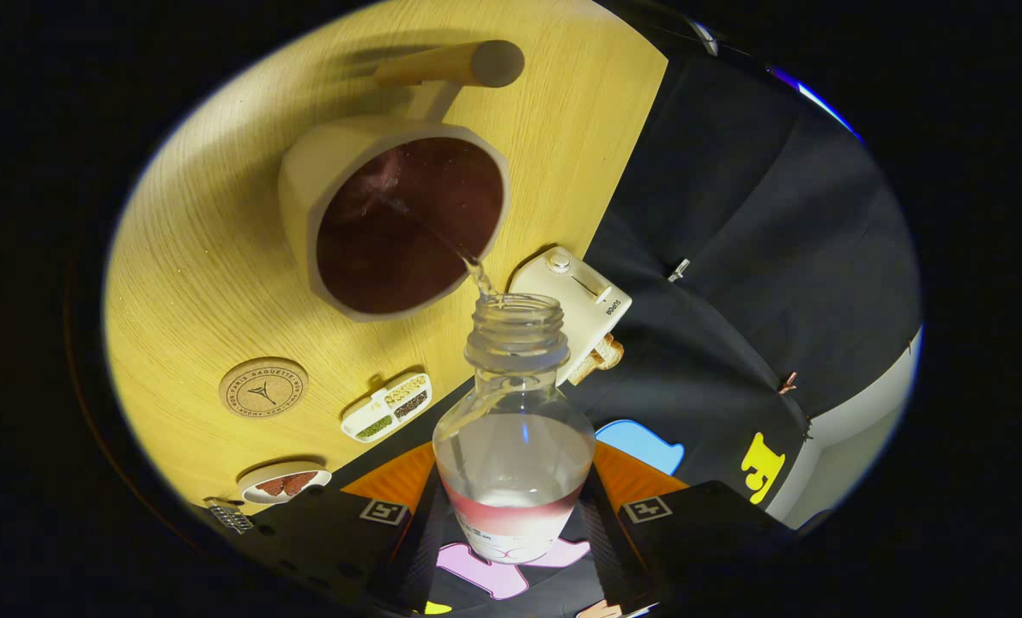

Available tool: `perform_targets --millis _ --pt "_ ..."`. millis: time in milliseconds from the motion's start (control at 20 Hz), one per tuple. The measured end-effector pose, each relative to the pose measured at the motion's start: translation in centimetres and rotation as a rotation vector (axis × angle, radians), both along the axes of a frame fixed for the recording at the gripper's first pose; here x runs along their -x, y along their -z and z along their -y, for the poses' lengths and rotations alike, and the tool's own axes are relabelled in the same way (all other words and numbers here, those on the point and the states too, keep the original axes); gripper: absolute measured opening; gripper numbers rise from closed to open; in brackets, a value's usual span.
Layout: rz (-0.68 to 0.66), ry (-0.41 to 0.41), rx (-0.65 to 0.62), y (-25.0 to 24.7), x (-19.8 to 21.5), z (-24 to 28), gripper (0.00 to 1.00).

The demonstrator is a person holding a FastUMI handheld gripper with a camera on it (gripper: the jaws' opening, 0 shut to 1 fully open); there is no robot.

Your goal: Take the bottle from table, then pour the juice into the cup, finally place the bottle on the coaster

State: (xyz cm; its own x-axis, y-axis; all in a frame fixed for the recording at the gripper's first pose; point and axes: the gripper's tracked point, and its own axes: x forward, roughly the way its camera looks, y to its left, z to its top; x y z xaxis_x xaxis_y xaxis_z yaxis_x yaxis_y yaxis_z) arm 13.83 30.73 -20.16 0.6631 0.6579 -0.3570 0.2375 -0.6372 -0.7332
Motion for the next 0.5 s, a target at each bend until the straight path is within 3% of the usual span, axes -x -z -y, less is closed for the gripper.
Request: perform_targets --millis 500 --pt "0.060 -0.039 0.042 -1.6 -0.1 -0.4 0.75"
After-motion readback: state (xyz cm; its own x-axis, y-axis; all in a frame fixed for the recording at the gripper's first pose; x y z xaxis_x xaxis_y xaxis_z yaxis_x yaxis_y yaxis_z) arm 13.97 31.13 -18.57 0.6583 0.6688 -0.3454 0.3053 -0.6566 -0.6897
